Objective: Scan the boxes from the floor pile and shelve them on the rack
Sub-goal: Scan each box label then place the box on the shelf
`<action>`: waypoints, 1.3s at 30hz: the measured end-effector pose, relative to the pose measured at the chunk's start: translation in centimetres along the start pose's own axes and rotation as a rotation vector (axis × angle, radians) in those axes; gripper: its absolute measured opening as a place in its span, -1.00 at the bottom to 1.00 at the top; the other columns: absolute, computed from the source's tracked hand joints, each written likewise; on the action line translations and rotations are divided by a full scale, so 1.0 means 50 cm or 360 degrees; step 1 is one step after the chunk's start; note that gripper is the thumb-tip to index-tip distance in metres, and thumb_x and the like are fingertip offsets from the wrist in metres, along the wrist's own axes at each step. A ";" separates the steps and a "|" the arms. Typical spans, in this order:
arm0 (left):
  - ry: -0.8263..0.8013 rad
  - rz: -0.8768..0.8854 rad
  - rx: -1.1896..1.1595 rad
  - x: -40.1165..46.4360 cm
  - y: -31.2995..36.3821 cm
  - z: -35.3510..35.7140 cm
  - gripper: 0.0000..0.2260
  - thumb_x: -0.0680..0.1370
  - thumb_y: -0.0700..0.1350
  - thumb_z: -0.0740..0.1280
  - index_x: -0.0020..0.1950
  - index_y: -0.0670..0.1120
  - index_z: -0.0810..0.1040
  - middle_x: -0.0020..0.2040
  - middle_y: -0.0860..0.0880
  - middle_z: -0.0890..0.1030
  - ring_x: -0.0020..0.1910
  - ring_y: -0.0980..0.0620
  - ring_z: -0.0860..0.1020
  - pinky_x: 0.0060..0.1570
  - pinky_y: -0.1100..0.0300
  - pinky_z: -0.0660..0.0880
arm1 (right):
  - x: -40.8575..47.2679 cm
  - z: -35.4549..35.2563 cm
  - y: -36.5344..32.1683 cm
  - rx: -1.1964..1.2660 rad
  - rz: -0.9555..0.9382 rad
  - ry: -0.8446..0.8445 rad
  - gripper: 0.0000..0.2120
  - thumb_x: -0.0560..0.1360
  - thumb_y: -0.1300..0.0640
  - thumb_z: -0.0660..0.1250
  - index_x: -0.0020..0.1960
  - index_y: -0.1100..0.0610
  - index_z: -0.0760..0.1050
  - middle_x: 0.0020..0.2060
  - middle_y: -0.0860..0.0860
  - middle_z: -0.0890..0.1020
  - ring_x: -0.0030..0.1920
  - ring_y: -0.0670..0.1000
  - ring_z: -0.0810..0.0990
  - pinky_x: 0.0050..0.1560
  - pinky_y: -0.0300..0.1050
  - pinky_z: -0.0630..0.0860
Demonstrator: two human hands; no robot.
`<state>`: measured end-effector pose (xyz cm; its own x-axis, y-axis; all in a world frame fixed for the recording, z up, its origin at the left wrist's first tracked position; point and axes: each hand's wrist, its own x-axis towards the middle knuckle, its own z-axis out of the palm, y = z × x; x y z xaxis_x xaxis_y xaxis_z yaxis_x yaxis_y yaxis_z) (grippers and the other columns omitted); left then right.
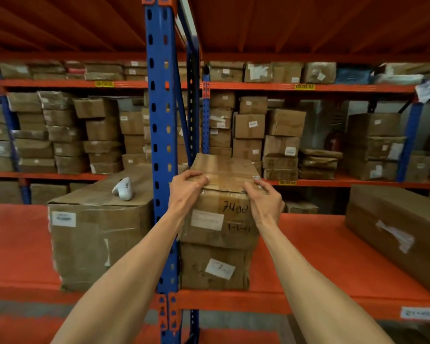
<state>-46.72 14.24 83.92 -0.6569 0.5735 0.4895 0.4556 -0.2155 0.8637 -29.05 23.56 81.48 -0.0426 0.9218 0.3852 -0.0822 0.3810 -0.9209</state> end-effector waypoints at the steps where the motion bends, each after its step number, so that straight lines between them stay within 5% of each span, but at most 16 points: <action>1: 0.0000 0.0012 0.0000 0.008 -0.006 0.003 -0.71 0.40 0.09 0.50 0.09 0.04 0.70 0.10 0.05 0.65 0.12 0.08 0.56 0.18 0.12 0.49 | 0.007 0.007 0.004 -0.0008 0.0010 0.0006 -0.63 0.46 -0.10 0.51 0.23 -0.02 0.69 0.25 0.01 0.65 0.39 0.10 0.43 0.23 -0.16 0.32; 6: 0.0150 0.0132 0.0072 0.023 -0.023 0.031 -0.86 0.48 -0.01 0.44 -0.02 -0.02 0.68 -0.08 0.14 0.65 -0.08 0.28 0.53 -0.05 0.35 0.38 | 0.036 0.033 0.013 -0.0033 0.0044 0.0002 -0.69 0.47 -0.10 0.48 0.18 -0.06 0.68 0.23 0.02 0.64 0.40 0.13 0.37 0.19 -0.15 0.25; 12: 0.0404 0.0606 0.0329 0.016 -0.093 0.059 -0.74 0.58 -0.04 0.27 -0.10 -0.17 0.66 -0.01 -0.04 0.60 -0.04 0.04 0.54 0.04 -0.01 0.53 | 0.049 0.046 0.013 -0.0124 0.0037 -0.0113 -0.75 0.49 -0.08 0.43 0.14 -0.09 0.66 0.12 -0.03 0.57 0.36 0.13 0.34 0.17 -0.14 0.24; 16: 0.0455 0.1072 0.0706 0.019 -0.121 0.047 -0.68 0.63 -0.10 0.17 -0.08 -0.24 0.65 -0.02 -0.16 0.63 0.10 -0.19 0.56 0.27 -0.15 0.44 | 0.037 0.031 0.040 -0.0258 -0.0307 -0.0231 -0.73 0.52 -0.15 0.44 0.18 -0.11 0.59 0.33 -0.06 0.56 0.47 0.05 0.36 0.32 -0.11 0.29; 19: 0.0503 0.1330 0.1163 0.024 -0.105 0.045 -0.71 0.64 -0.17 0.19 -0.14 -0.23 0.64 -0.18 -0.17 0.66 -0.09 -0.16 0.63 0.32 -0.10 0.42 | 0.027 0.022 0.072 -0.0407 -0.0618 -0.0452 -0.56 0.46 -0.19 0.51 0.29 -0.19 0.50 0.62 -0.01 0.22 0.59 -0.12 0.12 0.49 -0.07 0.18; 22: 0.0537 0.1445 0.1533 0.045 -0.079 0.039 -0.67 0.65 -0.16 0.22 -0.26 -0.19 0.62 -0.35 -0.12 0.64 -0.33 -0.11 0.63 -0.10 0.01 0.57 | 0.032 0.042 0.079 -0.0468 -0.0762 -0.0448 -0.42 0.40 -0.22 0.56 0.35 -0.12 0.49 0.59 0.01 0.21 0.57 -0.07 0.17 0.49 -0.07 0.23; 24: 0.0564 0.1447 0.1537 0.056 -0.081 0.028 -0.66 0.64 -0.15 0.23 -0.30 -0.17 0.60 -0.41 -0.09 0.61 -0.44 -0.07 0.59 -0.46 0.11 0.48 | 0.035 0.054 0.086 -0.0469 -0.0793 -0.0396 -0.40 0.40 -0.25 0.55 0.35 -0.09 0.49 0.56 0.02 0.25 0.57 0.01 0.22 0.49 -0.07 0.24; 31: 0.0466 0.1475 0.1604 0.075 -0.093 0.034 -0.64 0.68 -0.08 0.20 -0.26 -0.16 0.59 -0.38 -0.08 0.61 -0.42 -0.05 0.59 -0.57 0.11 0.42 | 0.044 0.072 0.110 -0.0511 -0.0879 -0.0316 -0.40 0.43 -0.24 0.53 0.37 -0.03 0.48 0.55 0.07 0.24 0.57 0.09 0.23 0.51 0.08 0.31; 34: 0.0424 0.1458 0.1502 0.059 -0.110 0.035 -0.62 0.71 -0.04 0.12 -0.11 -0.17 0.63 -0.25 -0.10 0.65 -0.30 -0.07 0.63 -0.38 0.06 0.51 | 0.041 0.076 0.127 -0.0759 -0.1024 -0.0261 -0.37 0.53 -0.32 0.36 0.49 -0.08 0.35 0.65 0.07 0.00 0.65 0.11 0.00 0.60 0.18 0.11; 36: 0.0312 0.1397 0.1506 0.049 -0.134 0.040 -0.58 0.71 0.00 0.03 0.18 -0.23 0.59 0.08 -0.20 0.65 0.06 -0.16 0.61 0.09 -0.04 0.52 | 0.028 0.081 0.150 -0.1137 -0.1292 -0.0092 -0.35 0.63 -0.28 0.20 0.61 0.00 0.23 0.67 0.17 -0.07 0.66 0.20 -0.12 0.61 0.27 -0.08; 39: 0.0219 0.1332 0.1611 0.033 -0.158 0.042 -0.47 0.70 0.05 -0.05 0.53 -0.28 0.27 0.53 -0.26 0.29 0.53 -0.21 0.25 0.52 -0.14 0.15 | 0.007 0.084 0.188 -0.1415 -0.1486 -0.0008 -0.35 0.69 -0.17 0.13 0.68 0.08 0.07 0.65 0.26 -0.09 0.64 0.32 -0.13 0.57 0.39 -0.14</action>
<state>-50.15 18.58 77.64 0.0133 0.4594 0.8881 0.9564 0.2532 -0.1453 -34.03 27.15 73.19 -0.3323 0.2827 0.8998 0.6051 0.7957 -0.0266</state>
